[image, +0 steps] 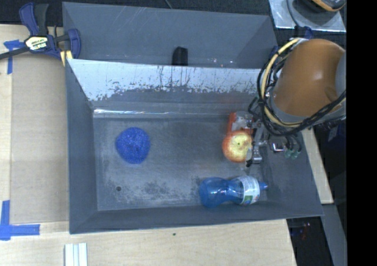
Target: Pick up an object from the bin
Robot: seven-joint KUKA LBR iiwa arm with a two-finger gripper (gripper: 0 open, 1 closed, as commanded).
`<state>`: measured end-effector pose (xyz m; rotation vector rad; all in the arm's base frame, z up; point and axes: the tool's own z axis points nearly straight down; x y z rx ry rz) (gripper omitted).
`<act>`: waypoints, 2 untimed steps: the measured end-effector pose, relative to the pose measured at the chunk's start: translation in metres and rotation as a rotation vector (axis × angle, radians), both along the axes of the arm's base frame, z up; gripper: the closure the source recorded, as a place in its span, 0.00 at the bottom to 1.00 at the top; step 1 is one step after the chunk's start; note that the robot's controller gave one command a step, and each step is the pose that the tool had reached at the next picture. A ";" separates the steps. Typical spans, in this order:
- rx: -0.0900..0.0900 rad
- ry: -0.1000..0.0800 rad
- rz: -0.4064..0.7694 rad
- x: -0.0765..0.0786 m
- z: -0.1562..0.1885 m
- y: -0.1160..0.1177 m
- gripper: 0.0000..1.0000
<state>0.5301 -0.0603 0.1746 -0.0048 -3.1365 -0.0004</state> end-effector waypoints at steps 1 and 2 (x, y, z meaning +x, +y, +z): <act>-0.001 -0.007 0.001 0.001 0.004 0.000 0.00; -0.001 -0.010 0.067 0.000 -0.009 -0.004 0.00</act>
Offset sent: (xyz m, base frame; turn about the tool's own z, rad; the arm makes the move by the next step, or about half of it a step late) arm -0.0034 -0.0092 -0.0248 -0.1254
